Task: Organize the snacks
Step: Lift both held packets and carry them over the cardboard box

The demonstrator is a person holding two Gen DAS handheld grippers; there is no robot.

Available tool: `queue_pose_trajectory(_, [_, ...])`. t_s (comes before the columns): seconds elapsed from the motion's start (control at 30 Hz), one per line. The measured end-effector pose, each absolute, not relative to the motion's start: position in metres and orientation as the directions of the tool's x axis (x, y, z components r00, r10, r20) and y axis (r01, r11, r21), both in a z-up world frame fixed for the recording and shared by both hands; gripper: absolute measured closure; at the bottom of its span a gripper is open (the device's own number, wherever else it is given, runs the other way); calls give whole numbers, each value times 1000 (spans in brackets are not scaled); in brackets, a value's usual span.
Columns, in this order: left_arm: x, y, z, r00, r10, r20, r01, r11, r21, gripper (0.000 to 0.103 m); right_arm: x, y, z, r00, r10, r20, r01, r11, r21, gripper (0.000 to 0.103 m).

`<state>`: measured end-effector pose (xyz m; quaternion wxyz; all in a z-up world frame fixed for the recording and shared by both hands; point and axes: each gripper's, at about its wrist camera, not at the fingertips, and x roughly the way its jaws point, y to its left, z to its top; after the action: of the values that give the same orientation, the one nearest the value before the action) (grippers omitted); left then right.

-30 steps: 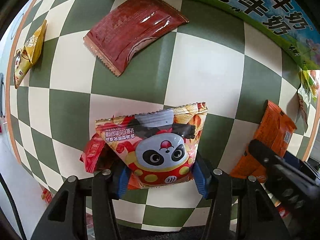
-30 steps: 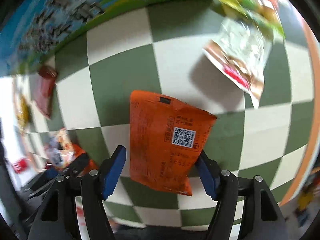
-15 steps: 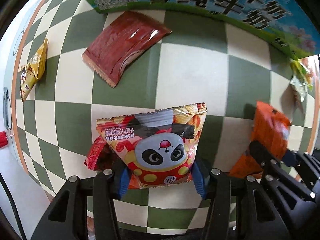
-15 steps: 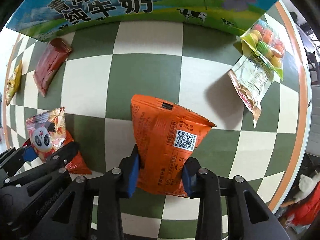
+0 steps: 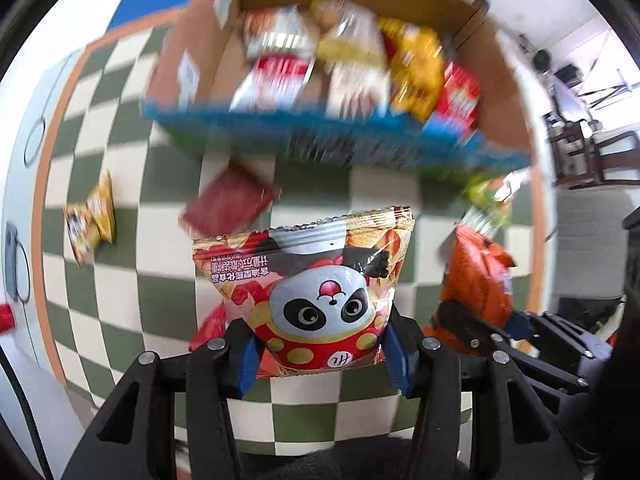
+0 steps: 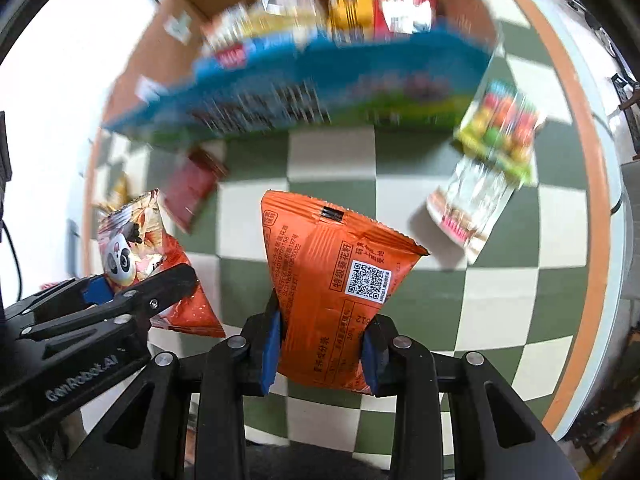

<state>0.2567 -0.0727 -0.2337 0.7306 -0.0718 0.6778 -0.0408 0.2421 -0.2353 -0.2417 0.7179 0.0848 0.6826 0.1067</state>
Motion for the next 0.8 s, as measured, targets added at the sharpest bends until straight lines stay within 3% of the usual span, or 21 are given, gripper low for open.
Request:
queue_pose_trajectory(0.27, [330, -65, -172, 153, -216, -964, 17, 976, -216, 54, 298, -205, -170, 174, 377, -910, -57, 926, 373, 68])
queue_pose_trajectory(0.43, [396, -54, -184, 129, -208, -970, -7, 978, -211, 54, 348, -206, -134, 260, 358, -897, -102, 934, 344, 68])
queue_pose_trajectory(0.57, [431, -52, -211, 68, -172, -983, 2, 985, -172, 54, 391, -205, -136, 284, 317, -905, -109, 948, 298, 68])
queue_pose_trajectory(0.8, [463, -55, -277, -83, -183, -980, -1, 983, -184, 54, 440, -196, -197, 200, 292, -935, -84, 956, 281, 68])
